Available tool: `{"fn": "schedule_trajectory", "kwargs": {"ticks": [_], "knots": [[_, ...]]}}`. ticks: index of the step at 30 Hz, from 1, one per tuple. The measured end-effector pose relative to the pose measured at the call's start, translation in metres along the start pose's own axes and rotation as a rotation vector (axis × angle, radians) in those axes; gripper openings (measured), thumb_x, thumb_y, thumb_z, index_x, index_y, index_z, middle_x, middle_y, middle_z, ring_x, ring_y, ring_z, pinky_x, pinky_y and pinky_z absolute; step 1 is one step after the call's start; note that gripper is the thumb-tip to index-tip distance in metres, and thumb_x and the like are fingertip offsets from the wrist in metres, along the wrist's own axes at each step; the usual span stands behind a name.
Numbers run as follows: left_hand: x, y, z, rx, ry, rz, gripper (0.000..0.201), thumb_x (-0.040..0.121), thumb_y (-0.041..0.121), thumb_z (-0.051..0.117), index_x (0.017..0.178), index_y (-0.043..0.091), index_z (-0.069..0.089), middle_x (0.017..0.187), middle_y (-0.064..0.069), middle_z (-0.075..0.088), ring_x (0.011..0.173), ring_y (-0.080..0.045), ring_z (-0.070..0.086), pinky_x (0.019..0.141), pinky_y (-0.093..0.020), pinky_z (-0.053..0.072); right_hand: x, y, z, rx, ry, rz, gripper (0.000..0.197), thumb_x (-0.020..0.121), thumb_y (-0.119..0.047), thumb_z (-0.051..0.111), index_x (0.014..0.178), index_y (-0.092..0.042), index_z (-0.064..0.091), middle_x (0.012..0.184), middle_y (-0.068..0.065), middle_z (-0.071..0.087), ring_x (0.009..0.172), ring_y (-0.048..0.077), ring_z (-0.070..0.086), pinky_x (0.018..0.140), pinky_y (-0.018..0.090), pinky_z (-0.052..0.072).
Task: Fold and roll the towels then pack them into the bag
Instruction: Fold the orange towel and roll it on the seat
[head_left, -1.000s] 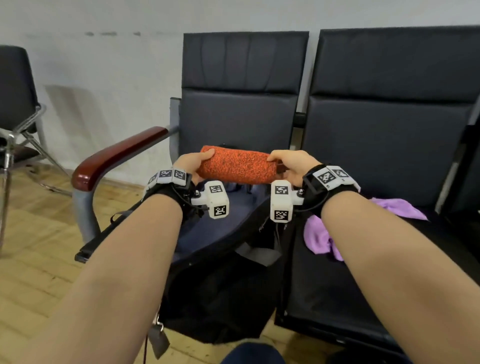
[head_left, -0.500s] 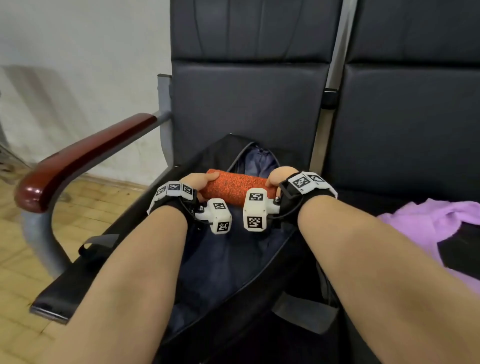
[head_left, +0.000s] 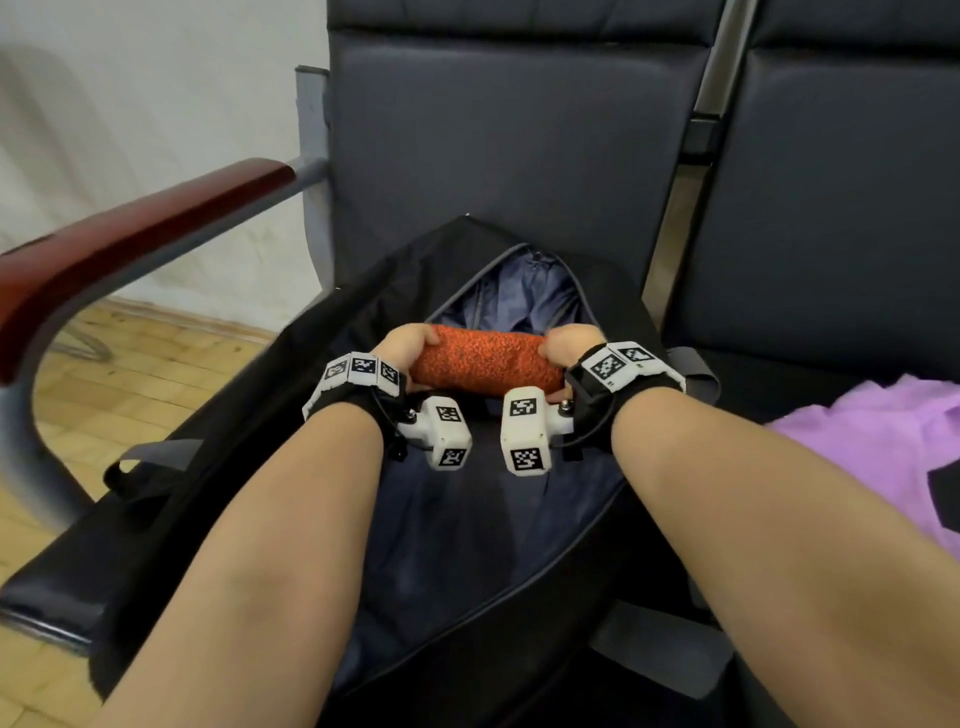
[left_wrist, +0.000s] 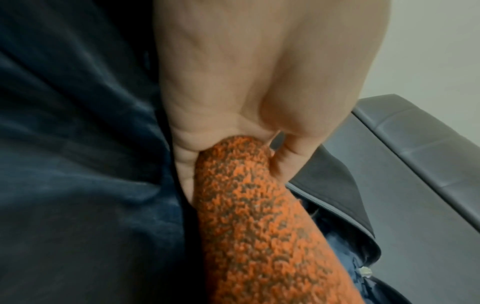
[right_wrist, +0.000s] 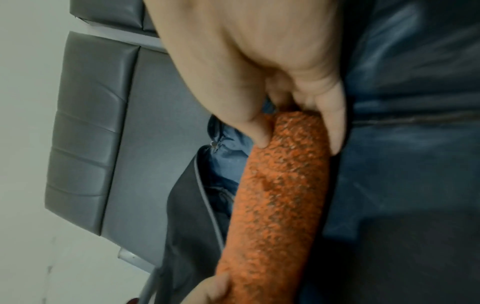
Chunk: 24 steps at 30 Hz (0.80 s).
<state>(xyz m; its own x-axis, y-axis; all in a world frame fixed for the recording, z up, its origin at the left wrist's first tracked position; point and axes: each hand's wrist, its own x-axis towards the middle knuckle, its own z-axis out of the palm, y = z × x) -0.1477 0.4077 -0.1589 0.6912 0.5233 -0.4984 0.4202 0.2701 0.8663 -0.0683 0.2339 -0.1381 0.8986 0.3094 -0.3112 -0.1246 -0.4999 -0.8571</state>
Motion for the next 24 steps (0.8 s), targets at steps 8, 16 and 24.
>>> {"fn": "schedule_trajectory", "kwargs": {"ticks": [8, 16, 24], "knots": [[0.021, -0.009, -0.003, 0.184, 0.002, 0.252, 0.049, 0.095, 0.013, 0.055, 0.141, 0.007, 0.038, 0.126, -0.008, 0.051, 0.107, -0.027, 0.054, 0.092, -0.038, 0.047, -0.002, 0.017, 0.019, 0.034, 0.055, -0.097, 0.066, 0.076, 0.011, 0.068, 0.132, -0.022, 0.055, 0.128, 0.011, 0.054, 0.111, 0.035, 0.057, 0.078, 0.052, 0.057], [0.028, -0.012, -0.008, 0.234, 0.130, 0.449, 0.046, 0.083, 0.005, 0.069, 0.128, 0.006, 0.055, 0.110, -0.014, 0.057, 0.099, -0.021, 0.053, 0.096, -0.035, 0.047, 0.005, 0.022, 0.022, -0.082, 0.179, -0.158, 0.061, 0.072, 0.001, 0.076, 0.128, -0.016, 0.061, 0.122, 0.013, 0.063, 0.111, 0.028, 0.061, 0.092, 0.042, 0.053], [0.027, -0.020, -0.010, 0.402, 0.096, 0.438, 0.059, 0.085, 0.006, 0.067, 0.140, 0.009, 0.046, 0.136, -0.016, 0.053, 0.124, -0.026, 0.051, 0.105, -0.025, 0.037, 0.000, 0.022, 0.021, -0.422, 0.123, -0.202, 0.044, 0.087, -0.015, 0.064, 0.130, -0.011, 0.056, 0.117, 0.008, 0.057, 0.124, 0.033, 0.049, 0.107, 0.041, 0.039]]}}
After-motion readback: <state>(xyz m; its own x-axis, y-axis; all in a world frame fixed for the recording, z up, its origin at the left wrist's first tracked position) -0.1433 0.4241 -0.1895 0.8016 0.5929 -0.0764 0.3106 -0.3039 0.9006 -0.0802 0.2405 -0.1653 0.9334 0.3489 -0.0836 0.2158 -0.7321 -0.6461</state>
